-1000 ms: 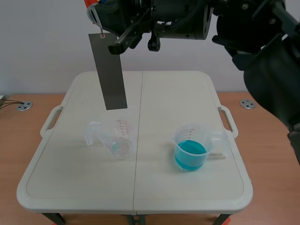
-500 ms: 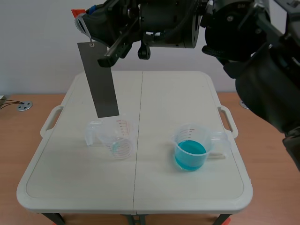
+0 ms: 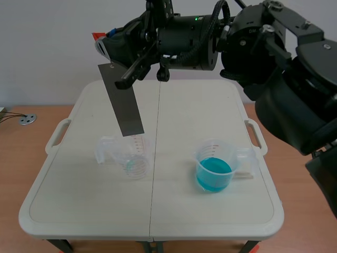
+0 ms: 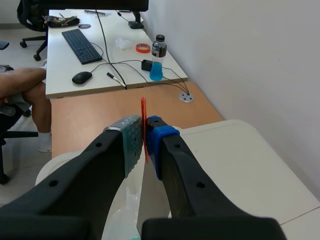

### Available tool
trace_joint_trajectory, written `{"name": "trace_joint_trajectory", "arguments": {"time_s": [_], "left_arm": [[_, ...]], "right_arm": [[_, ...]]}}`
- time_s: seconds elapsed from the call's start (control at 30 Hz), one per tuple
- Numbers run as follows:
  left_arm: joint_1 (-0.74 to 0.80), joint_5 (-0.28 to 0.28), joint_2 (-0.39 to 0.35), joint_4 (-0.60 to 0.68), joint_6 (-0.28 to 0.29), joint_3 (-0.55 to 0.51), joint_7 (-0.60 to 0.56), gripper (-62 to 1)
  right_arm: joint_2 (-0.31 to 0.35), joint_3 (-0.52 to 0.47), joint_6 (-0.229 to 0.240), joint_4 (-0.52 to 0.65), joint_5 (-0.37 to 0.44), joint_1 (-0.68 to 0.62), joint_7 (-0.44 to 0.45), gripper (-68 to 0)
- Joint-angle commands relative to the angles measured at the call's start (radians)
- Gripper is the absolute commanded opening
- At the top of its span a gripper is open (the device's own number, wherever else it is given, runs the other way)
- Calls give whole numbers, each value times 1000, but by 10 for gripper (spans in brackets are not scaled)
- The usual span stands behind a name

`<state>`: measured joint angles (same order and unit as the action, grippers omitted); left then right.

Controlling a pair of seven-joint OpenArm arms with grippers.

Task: Hold the metal plate by the orange handle, dip it into the blue solution, take it out and point at it, then put the plate back in the beaker on the left.
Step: 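Put the plate into the left beaker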

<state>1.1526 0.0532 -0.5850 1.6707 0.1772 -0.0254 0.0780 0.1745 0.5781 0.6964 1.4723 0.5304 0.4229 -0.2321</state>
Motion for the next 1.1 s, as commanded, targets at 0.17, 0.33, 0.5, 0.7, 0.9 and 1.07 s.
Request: {"name": "trace_joint_trajectory", "arguments": {"time_s": [0.17, 0.33, 0.5, 0.7, 0.9, 1.07], "left_arm": [[8, 6, 0, 6, 2, 5, -6, -591], [8, 6, 0, 6, 2, 5, -6, -591], [8, 6, 0, 6, 2, 5, -6, -591], [8, 6, 0, 6, 2, 5, -6, -591], [8, 6, 0, 6, 2, 5, -6, -591], [8, 6, 0, 6, 2, 5, -6, -591]], "right_arm": [[-3, -1, 0, -16, -9, 25, 53, -663], [-3, -1, 0, -47, -11, 25, 77, -663], [-3, -1, 0, -90, -15, 25, 94, -663], [-3, 7, 0, -132, -16, 20, 110, -663], [-3, 45, 0, -174, -19, 20, 140, -663], [-12, 73, 0, -214, -19, 20, 150, -663]]}}
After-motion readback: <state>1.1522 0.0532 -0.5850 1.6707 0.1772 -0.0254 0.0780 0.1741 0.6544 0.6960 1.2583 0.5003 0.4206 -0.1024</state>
